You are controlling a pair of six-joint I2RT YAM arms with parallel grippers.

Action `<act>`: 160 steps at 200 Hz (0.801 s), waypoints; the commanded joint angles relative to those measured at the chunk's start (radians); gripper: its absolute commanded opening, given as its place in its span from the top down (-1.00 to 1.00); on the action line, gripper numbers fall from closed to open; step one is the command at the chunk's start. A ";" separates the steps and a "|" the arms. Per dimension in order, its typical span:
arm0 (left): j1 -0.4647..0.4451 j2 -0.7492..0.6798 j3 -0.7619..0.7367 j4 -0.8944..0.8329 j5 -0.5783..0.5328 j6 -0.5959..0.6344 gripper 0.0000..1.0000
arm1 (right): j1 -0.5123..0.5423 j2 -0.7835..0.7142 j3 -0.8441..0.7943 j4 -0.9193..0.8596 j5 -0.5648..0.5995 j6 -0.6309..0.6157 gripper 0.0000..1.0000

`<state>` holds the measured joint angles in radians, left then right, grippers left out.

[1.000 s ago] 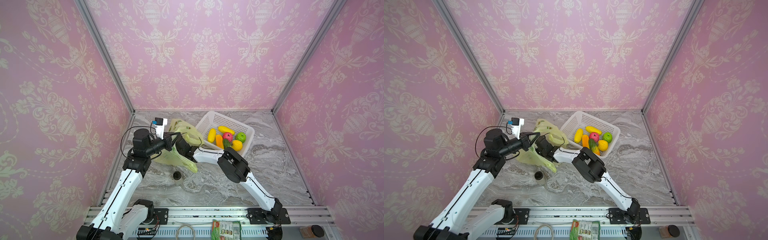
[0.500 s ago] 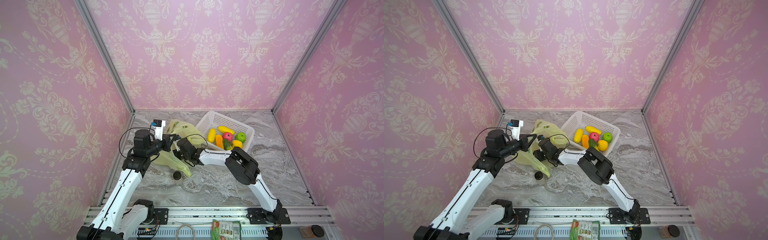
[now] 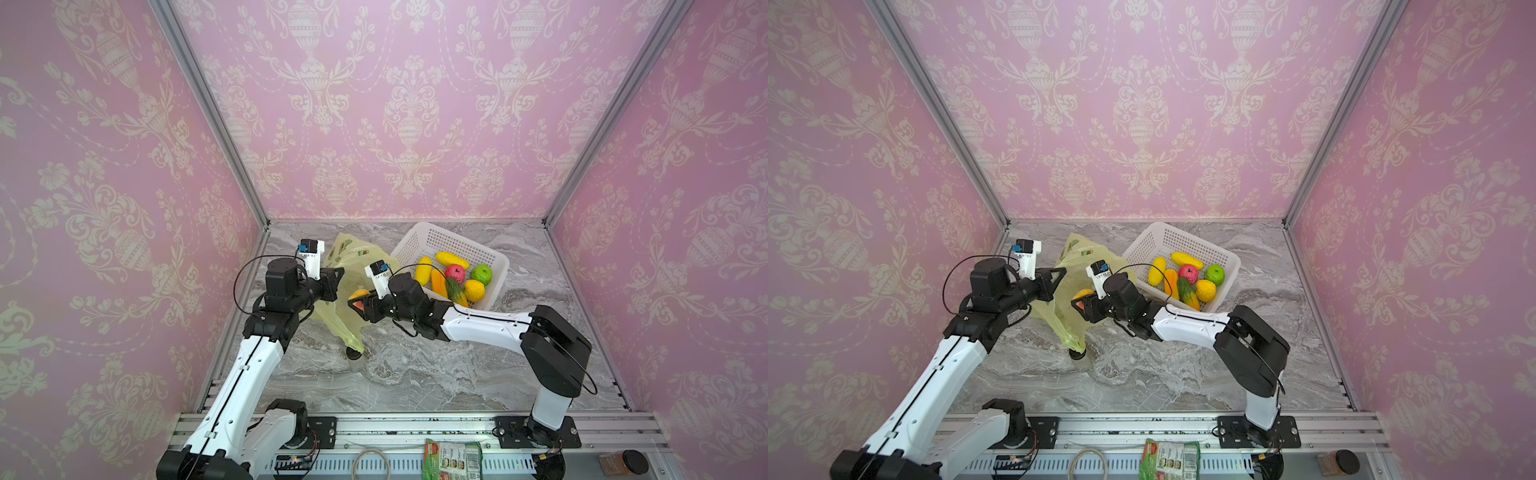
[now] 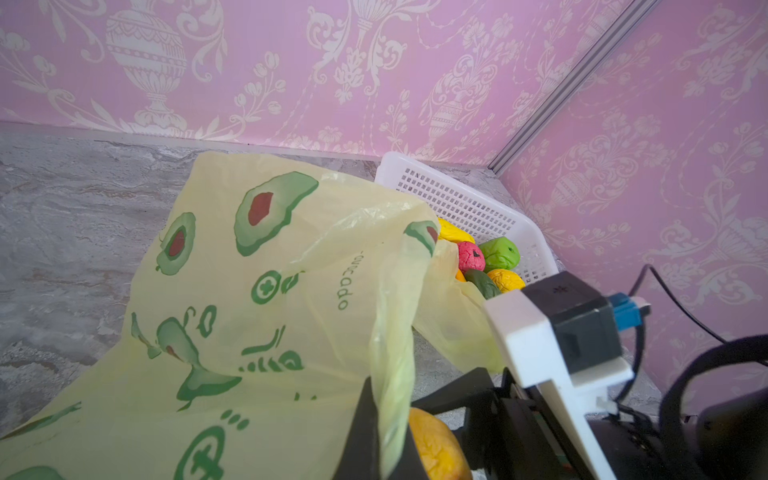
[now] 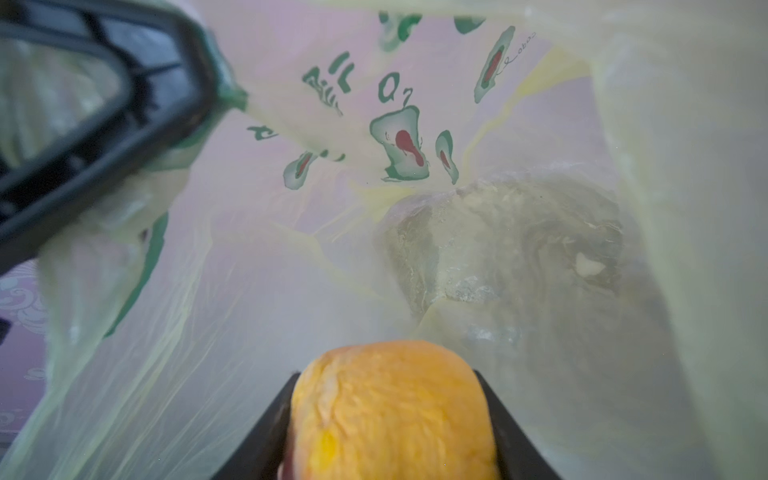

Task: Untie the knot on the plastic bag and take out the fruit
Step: 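Lift the yellow citrus out while the left gripper lifts the bag away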

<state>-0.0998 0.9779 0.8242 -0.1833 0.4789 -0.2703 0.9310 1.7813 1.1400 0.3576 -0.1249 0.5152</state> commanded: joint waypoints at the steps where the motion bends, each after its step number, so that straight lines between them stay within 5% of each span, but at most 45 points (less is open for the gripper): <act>1: 0.009 0.016 0.033 -0.033 -0.057 0.041 1.00 | 0.001 -0.125 -0.086 0.027 -0.007 -0.035 0.38; 38: 0.016 0.096 0.092 -0.071 -0.209 0.066 1.00 | -0.058 -0.414 -0.300 0.048 0.073 -0.065 0.41; 82: 0.021 0.179 0.238 -0.078 -0.354 0.049 1.00 | -0.260 -0.642 -0.484 -0.020 0.170 -0.067 0.43; 114: 0.022 0.260 0.369 -0.062 -0.517 0.093 1.00 | -0.405 -0.620 -0.512 -0.025 0.150 -0.059 0.44; 160: 0.023 0.438 0.579 -0.082 -0.519 0.121 1.00 | -0.534 -0.405 -0.420 -0.009 0.079 -0.038 0.47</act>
<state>-0.0860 1.3571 1.3281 -0.2508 0.0059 -0.1944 0.4202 1.2873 0.6559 0.3519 -0.0086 0.4713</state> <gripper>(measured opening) 0.045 0.549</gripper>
